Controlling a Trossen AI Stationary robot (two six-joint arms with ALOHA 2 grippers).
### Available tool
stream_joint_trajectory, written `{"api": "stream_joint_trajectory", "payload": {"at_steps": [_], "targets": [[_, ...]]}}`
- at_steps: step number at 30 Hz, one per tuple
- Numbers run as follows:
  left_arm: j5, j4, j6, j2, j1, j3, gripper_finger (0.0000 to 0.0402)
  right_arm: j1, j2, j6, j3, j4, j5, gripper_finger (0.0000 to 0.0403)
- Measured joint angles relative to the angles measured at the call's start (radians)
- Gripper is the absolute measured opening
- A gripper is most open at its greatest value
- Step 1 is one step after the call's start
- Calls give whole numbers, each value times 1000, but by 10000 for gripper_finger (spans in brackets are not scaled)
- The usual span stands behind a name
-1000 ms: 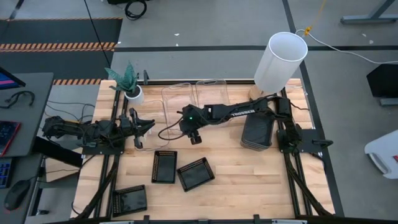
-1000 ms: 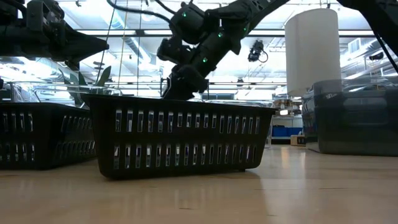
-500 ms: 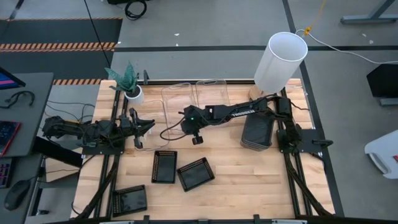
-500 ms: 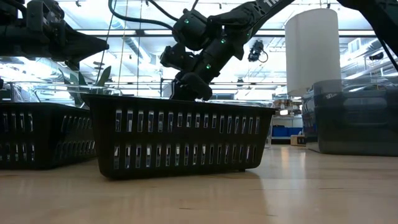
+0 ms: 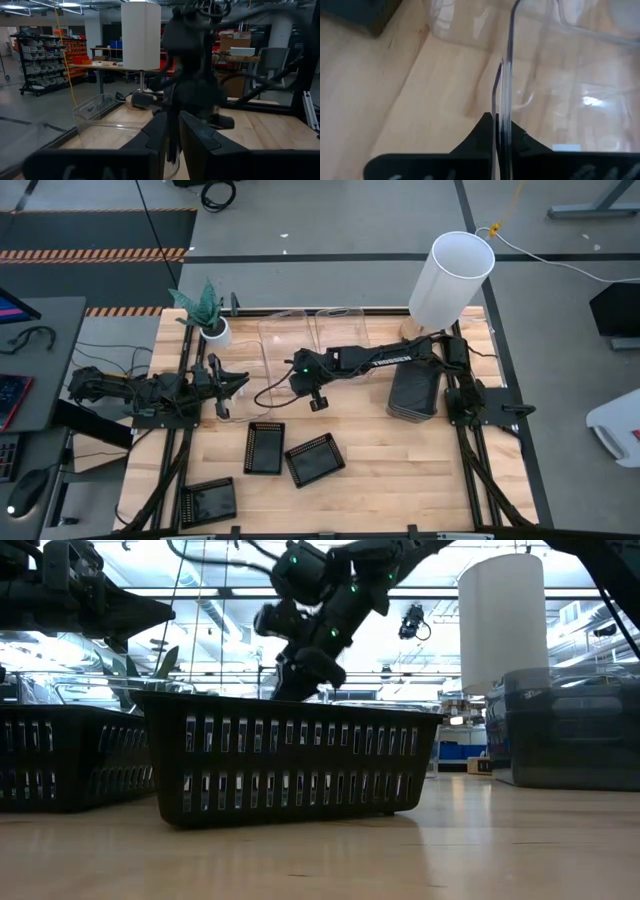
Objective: Stack baskets by color
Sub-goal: Stack the middle transparent bin on the right transparent bin
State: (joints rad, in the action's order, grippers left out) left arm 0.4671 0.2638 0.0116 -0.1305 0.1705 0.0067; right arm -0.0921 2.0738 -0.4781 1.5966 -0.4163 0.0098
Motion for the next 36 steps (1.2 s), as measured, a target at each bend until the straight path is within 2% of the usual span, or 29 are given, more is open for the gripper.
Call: {"api": "stream_joint_trajectory", "payload": {"at_steps": [8, 12, 20, 23, 26, 29, 36], "targets": [[0, 0, 0, 0, 0, 0, 52, 8, -1, -31, 128, -118, 101, 10], [0, 0, 0, 0, 0, 0, 51, 13, -1, -39, 207, -217, 135, 10], [0, 0, 0, 0, 0, 0, 57, 32, -2, -52, 369, -397, 271, 10], [0, 0, 0, 0, 0, 0, 55, 31, -7, -26, 405, -480, 285, 10], [0, 0, 0, 0, 0, 0, 51, 31, -27, 11, 405, -552, 281, 10], [0, 0, 0, 0, 0, 0, 52, 31, -79, 32, 366, -559, 232, 10], [0, 0, 0, 0, 0, 0, 59, 20, -263, 66, 112, -435, 178, 10]]}}
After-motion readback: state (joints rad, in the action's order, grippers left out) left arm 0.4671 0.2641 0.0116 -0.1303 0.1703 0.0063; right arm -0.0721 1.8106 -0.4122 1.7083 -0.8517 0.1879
